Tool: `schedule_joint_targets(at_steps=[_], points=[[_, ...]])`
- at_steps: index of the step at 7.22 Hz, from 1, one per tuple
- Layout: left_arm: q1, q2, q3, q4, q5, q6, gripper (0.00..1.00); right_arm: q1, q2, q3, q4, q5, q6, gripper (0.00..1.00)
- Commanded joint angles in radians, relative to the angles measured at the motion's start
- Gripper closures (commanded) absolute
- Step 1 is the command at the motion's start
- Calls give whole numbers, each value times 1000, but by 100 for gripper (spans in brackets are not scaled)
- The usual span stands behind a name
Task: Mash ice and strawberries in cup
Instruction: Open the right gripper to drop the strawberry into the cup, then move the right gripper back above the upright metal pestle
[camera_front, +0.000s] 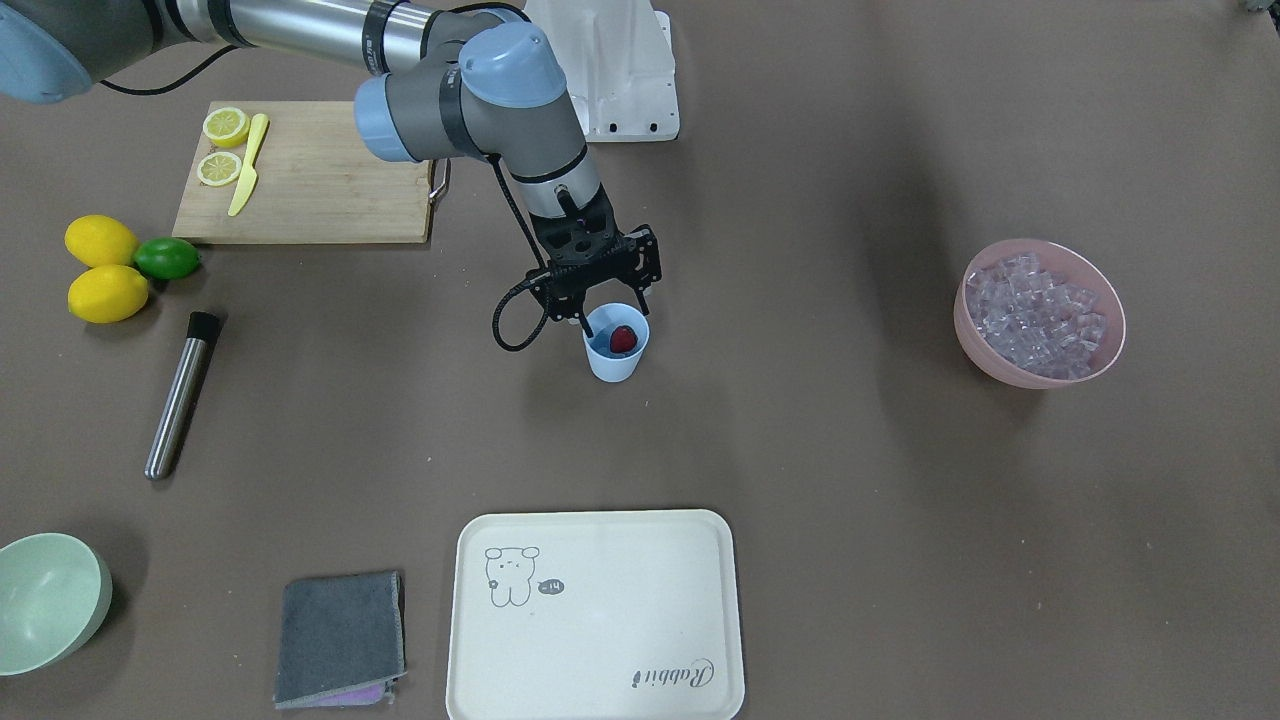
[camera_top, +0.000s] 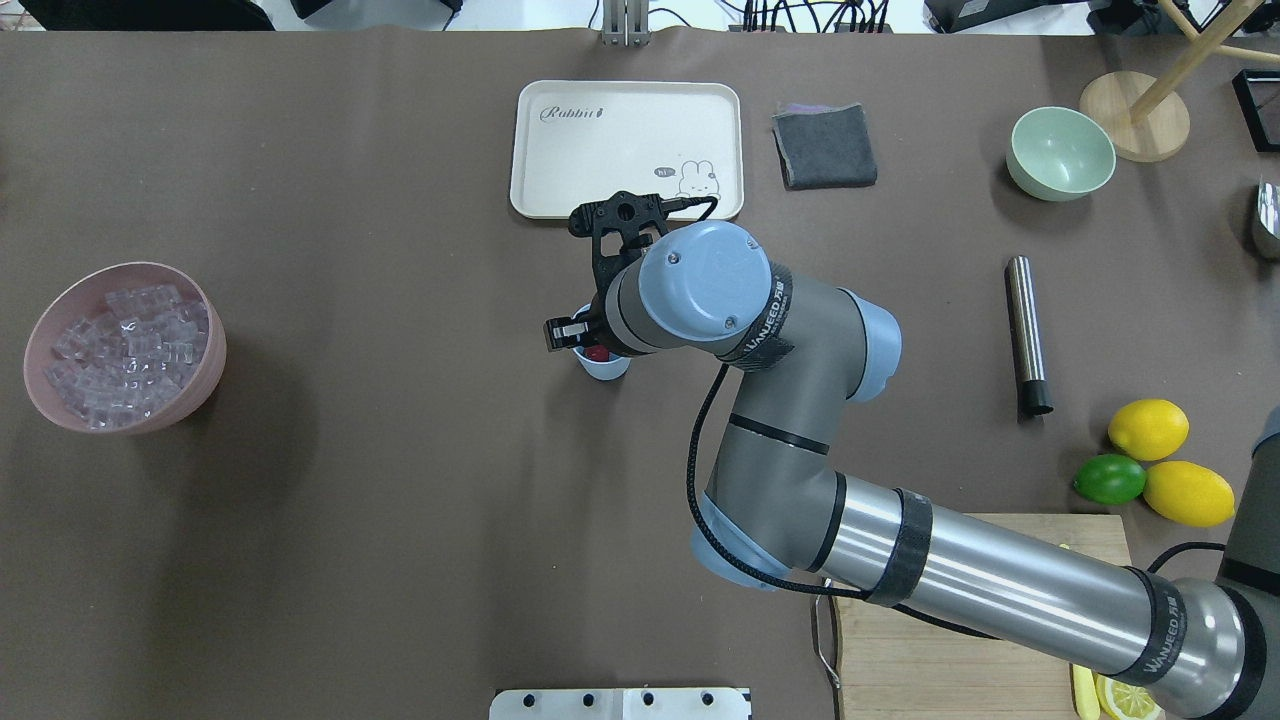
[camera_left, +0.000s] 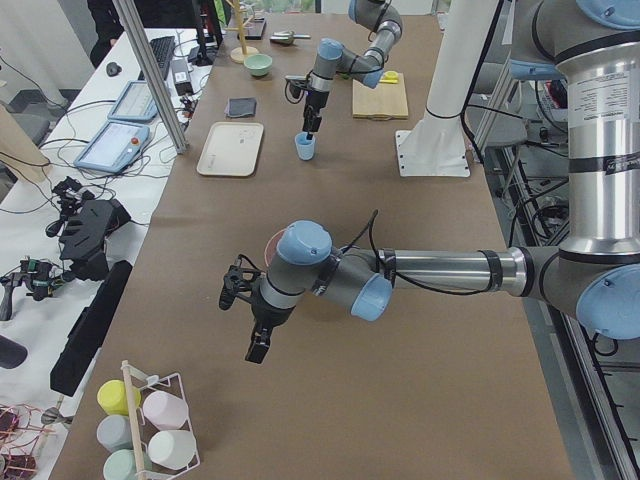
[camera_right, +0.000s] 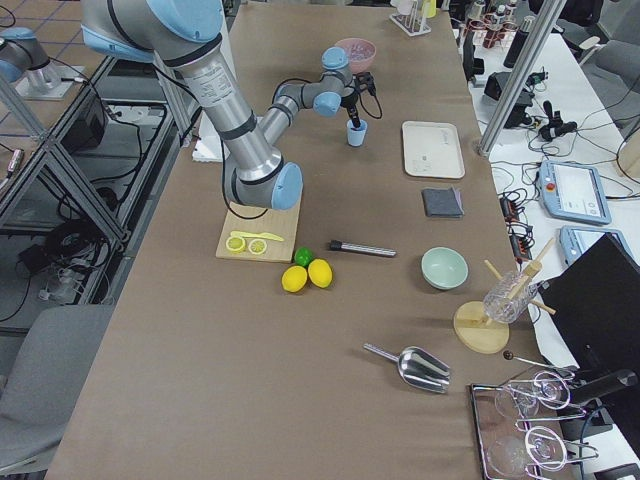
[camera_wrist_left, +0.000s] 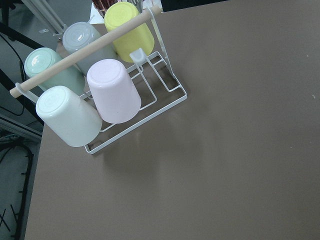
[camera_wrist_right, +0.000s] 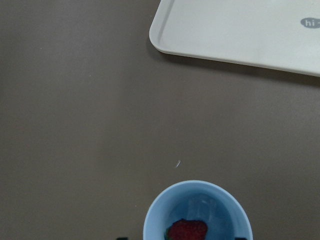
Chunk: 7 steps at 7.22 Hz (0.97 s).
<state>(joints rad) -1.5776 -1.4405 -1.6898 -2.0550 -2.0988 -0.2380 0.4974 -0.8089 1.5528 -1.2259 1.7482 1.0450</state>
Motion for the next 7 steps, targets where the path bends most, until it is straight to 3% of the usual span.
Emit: schedule_joint_targets(at_steps=[1,4,6,7], points=[[-24,2,-2,-2,-1,0,2,74,-6,7,-21,109,47,0],[-25,-3,25,-13,8,6,2,315,-166,195,-329,305,-18,0],[-25,-1,41,-40,9,57,2,505,-324,214,-383,434,-202,0],[-25,-1,41,-47,9,57,2,551,-408,214,-383,430,-288,0]])
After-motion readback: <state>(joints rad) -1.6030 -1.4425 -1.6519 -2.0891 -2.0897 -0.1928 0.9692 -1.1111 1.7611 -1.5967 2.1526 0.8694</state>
